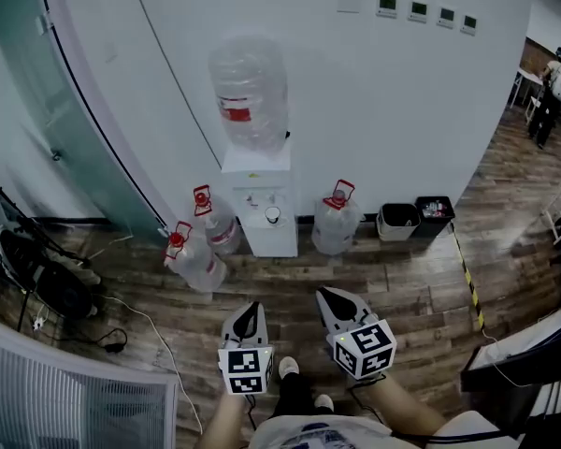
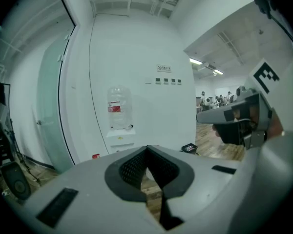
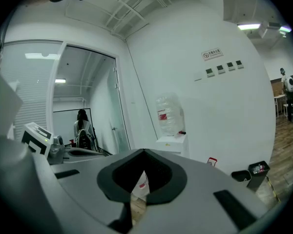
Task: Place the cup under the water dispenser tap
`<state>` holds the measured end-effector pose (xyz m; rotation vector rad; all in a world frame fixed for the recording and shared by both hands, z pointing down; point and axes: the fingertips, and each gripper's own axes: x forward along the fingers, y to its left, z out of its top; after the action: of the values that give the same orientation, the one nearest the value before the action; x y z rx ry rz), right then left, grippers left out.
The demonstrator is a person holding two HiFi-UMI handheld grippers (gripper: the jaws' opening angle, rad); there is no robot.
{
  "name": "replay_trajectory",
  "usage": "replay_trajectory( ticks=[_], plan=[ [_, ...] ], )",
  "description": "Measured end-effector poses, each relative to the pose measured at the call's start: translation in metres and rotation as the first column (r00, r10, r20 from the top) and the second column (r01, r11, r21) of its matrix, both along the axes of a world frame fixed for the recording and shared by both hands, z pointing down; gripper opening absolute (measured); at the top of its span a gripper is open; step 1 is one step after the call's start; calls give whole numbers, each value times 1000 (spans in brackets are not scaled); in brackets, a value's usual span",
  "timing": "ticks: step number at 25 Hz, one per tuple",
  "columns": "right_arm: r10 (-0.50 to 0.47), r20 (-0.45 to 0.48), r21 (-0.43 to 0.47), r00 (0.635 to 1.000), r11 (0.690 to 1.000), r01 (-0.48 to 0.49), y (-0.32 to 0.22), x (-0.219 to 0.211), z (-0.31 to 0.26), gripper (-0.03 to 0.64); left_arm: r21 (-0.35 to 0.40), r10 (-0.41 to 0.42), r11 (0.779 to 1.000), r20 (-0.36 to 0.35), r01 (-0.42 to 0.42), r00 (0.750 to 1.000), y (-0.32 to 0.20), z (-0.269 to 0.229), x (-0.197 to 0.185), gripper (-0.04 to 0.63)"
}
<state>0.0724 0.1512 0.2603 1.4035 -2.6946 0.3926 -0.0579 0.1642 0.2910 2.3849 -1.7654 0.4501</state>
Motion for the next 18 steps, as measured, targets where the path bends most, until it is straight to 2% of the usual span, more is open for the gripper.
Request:
replay_trajectory(
  ticks=[5,12,18],
  plan=[
    [9,10,8,1000,1000,-9,24,17,0,20,-10,-4,1000,-17,4,1000,32,1,15,51],
    [-17,11,24,1000,1000,17,40,13,-3,20,-12,-11,1000,-33,10,999,48,1,22,51],
    [-31,13,26,999,999,31,48,8,-5,20,-15,-28,1000,-39,28,999,56,2,14,51]
  ],
)
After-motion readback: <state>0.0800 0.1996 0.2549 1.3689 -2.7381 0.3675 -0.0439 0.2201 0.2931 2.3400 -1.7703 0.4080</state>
